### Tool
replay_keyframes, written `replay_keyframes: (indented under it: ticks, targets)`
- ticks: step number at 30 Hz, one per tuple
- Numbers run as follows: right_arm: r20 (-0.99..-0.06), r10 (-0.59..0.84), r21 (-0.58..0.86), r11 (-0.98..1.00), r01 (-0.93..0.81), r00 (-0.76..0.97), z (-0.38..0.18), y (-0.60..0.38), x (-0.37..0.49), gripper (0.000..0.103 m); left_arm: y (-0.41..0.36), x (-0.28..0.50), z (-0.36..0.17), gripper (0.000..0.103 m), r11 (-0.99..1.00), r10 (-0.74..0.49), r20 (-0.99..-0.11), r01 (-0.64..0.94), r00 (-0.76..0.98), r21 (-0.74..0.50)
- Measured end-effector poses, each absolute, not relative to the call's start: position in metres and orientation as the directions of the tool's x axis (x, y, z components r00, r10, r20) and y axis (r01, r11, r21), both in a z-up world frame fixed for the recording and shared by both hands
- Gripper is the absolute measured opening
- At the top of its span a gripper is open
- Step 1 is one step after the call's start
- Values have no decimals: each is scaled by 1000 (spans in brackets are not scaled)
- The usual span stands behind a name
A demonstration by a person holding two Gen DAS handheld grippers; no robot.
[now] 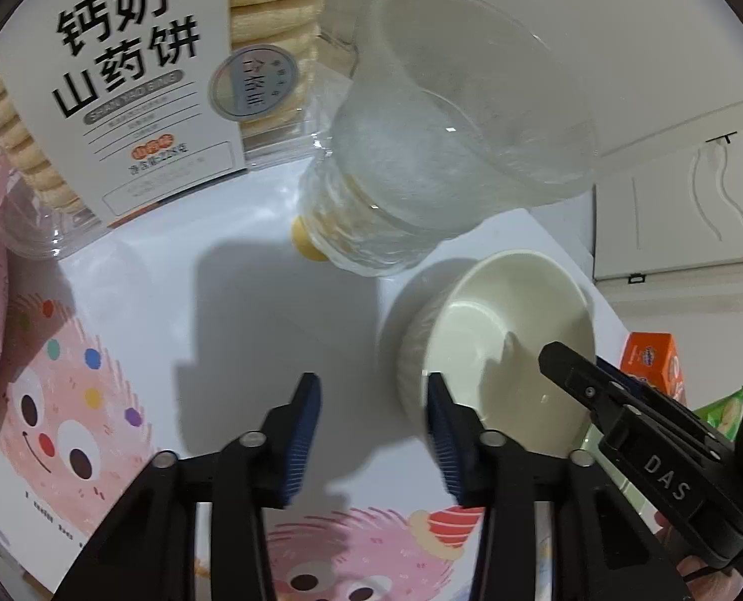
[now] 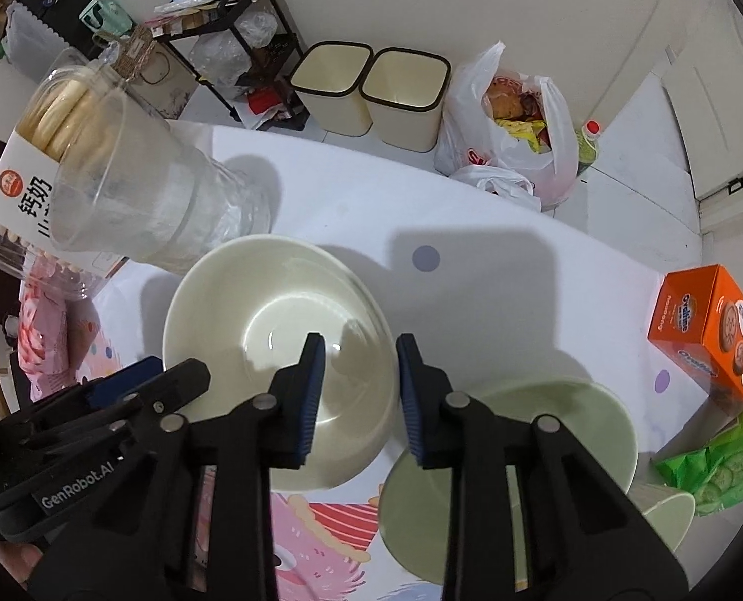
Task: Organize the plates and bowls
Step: 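Close both grippers on the rim of the cream ceramic bowl, then lift the cream bowl with both grippers and carry it beside the steel bowls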
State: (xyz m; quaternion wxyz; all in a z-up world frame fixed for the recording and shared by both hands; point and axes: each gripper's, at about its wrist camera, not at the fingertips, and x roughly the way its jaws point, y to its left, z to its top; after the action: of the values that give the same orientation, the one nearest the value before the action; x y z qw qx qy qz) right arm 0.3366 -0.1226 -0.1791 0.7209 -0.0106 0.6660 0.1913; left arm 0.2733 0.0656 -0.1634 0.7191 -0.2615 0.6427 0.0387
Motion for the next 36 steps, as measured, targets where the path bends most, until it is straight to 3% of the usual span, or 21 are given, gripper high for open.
replay_keyframes:
  ticks: [6,11,20,36]
  targets:
    - [-966,254,232,930,-285,41,-178,-124,335,24,52,283,-162,14,864,-306,-936,-364,172,-349]
    - [-970,237,216,937,-274,46,-178,-124,335,17,50,285,-165,8,854,-334,-929,-366,159,-370]
    - [-975,220,198,938,-284,46,-178,-122,331,7,62,282,-163,6,849,-333,-929,-376,161,-370]
    - [-970,238,215,934,-285,49,-159,-107,296,7,94,249,-145,4,855,-327,-932,-372,157,-362]
